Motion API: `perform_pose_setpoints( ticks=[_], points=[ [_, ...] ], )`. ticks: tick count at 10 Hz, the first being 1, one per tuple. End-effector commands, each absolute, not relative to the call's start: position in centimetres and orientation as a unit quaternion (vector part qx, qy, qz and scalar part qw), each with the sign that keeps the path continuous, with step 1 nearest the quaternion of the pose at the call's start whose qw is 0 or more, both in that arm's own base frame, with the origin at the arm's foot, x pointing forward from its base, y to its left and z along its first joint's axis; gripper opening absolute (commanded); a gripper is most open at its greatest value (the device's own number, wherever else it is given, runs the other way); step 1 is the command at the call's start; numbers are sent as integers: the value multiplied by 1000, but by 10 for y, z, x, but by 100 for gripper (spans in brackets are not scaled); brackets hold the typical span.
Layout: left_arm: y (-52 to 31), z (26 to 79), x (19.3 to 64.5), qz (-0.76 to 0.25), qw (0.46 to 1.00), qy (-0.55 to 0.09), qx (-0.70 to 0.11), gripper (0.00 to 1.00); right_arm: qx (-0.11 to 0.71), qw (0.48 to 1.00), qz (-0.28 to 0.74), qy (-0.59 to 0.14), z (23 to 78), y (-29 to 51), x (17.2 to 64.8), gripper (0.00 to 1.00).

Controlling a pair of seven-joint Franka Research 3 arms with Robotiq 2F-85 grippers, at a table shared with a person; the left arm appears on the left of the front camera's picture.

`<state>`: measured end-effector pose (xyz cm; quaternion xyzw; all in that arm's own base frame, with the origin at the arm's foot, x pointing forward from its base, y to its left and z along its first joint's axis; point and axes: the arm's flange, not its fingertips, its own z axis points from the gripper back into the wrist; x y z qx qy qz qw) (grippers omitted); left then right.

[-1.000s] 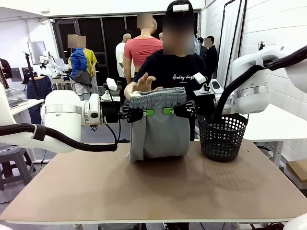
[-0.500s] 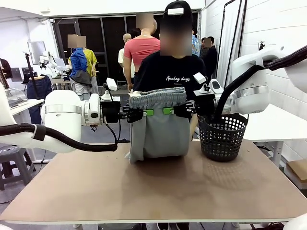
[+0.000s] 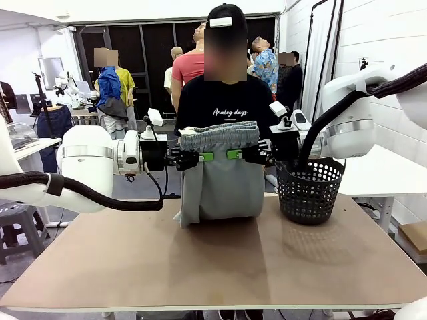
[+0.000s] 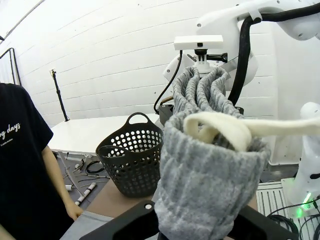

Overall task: Fold the training pants.
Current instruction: Release the ends of the Training pants and then grab the overlapped ends.

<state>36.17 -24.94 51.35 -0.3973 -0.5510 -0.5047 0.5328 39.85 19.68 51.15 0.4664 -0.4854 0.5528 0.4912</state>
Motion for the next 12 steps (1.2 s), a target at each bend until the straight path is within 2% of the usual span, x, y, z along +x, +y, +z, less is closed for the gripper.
perform_pose_setpoints(
  ticks=[1, 12],
  points=[
    [-252, 517, 359, -498, 536, -555, -397, 0, 470, 485, 553, -488, 512, 195, 394, 0],
    [-252, 517, 359, -498, 536, -555, -397, 0, 470, 485, 553, -488, 512, 195, 394, 0]
  ],
)
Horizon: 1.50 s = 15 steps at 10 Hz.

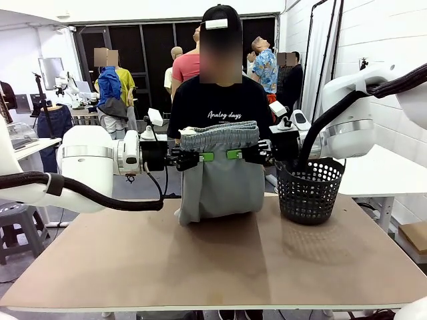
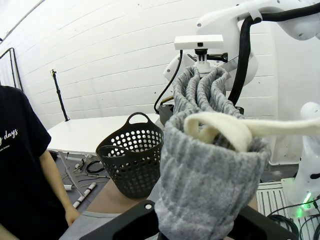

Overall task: Fold the training pants.
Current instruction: Release the ends of the Training pants and then grab the overlapped ends.

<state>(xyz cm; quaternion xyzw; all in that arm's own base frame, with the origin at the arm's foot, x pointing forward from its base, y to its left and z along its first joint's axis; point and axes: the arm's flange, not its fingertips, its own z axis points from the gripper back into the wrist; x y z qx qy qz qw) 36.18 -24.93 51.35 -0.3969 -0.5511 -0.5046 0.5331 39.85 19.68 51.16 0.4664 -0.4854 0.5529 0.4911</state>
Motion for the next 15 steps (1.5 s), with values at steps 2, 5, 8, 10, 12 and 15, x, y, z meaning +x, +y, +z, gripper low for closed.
perform_pose_setpoints(
  ticks=[2, 5, 8, 10, 12, 15],
  points=[
    [-252, 517, 359, -498, 536, -555, -397, 0, 470, 485, 553, -488, 512, 195, 394, 0],
    [-252, 517, 359, -498, 536, -555, -397, 0, 470, 485, 553, -488, 512, 195, 394, 0],
    [-252, 517, 359, -498, 536, -555, -397, 0, 470, 485, 553, -488, 512, 195, 394, 0],
    [-252, 517, 359, -498, 536, -555, -397, 0, 470, 485, 553, -488, 512, 195, 394, 0],
    [-252, 517, 359, -498, 536, -555, -397, 0, 470, 485, 553, -488, 512, 195, 394, 0],
    [-252, 517, 359, -498, 536, -555, -397, 0, 470, 485, 553, -488, 512, 195, 394, 0]
  ],
)
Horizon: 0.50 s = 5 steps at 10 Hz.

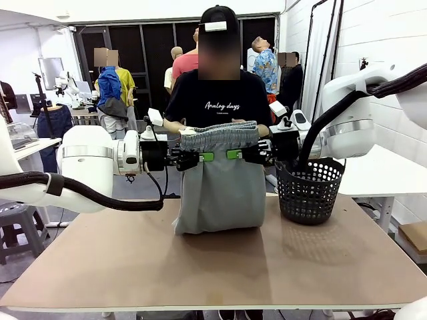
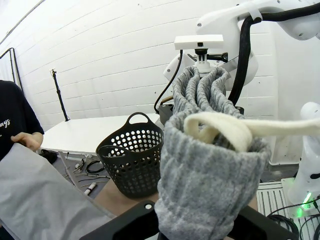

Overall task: Fold the training pants.
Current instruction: Release the ends of the Training pants and then grab the overlapped ends.

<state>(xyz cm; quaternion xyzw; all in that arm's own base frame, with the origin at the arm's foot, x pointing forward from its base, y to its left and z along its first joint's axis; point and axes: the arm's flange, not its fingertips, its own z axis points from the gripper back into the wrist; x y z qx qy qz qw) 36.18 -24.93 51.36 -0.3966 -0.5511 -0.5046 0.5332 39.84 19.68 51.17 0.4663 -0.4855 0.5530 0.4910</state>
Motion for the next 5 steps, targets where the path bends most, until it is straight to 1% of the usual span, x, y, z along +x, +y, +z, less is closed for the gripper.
perform_pose_setpoints(
  ticks=[1, 5],
  points=[
    [-252, 517, 359, -498, 536, -555, -397, 0, 470, 485, 553, -488, 512, 195, 394, 0],
    [-252, 517, 359, -498, 536, -555, -397, 0, 470, 485, 553, -488, 512, 195, 394, 0]
  ],
)
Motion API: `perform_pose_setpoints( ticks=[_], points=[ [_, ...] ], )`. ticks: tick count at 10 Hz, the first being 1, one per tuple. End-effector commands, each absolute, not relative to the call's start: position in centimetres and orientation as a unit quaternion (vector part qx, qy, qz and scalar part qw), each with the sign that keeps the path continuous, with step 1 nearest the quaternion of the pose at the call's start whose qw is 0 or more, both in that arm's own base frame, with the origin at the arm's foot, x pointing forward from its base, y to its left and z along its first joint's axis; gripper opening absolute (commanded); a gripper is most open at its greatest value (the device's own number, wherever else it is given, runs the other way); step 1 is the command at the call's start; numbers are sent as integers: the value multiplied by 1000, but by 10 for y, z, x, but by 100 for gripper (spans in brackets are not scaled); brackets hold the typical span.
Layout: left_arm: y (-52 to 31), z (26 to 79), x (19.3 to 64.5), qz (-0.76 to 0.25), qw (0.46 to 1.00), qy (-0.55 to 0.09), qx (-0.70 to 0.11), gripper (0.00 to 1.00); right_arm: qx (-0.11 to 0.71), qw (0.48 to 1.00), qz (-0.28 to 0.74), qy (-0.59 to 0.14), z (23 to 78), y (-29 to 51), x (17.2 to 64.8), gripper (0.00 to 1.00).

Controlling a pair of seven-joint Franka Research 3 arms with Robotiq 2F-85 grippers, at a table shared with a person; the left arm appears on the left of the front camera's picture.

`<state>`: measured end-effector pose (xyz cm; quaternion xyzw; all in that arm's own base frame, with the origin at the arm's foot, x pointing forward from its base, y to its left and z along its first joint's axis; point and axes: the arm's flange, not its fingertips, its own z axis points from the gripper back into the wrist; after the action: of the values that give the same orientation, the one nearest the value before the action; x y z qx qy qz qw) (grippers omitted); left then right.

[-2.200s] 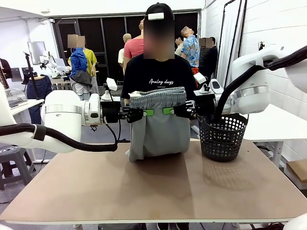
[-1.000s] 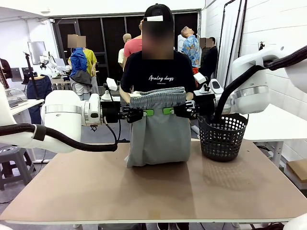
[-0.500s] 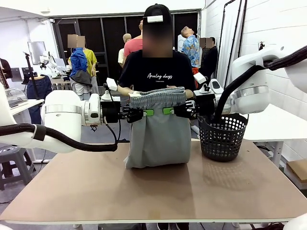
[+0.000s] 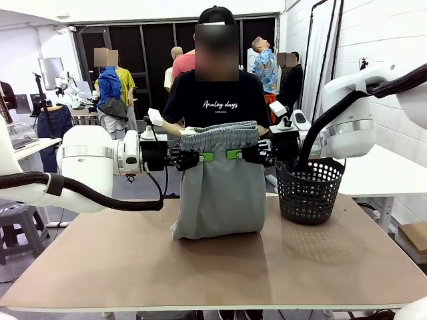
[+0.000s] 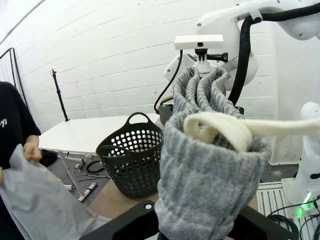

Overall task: Fold the training pants.
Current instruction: Release the ends of the Training pants and then grab the overlapped ends.

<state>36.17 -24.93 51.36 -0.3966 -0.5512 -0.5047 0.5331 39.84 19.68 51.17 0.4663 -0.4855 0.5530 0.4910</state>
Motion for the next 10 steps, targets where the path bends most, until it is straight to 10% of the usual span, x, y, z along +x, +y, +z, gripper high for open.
perform_pose_setpoints(
  ticks=[1, 10],
  points=[
    [-252, 517, 359, -498, 536, -555, -397, 0, 470, 485, 553, -488, 512, 195, 394, 0],
    [-252, 517, 359, -498, 536, -555, -397, 0, 470, 485, 553, -488, 512, 195, 394, 0]
  ],
)
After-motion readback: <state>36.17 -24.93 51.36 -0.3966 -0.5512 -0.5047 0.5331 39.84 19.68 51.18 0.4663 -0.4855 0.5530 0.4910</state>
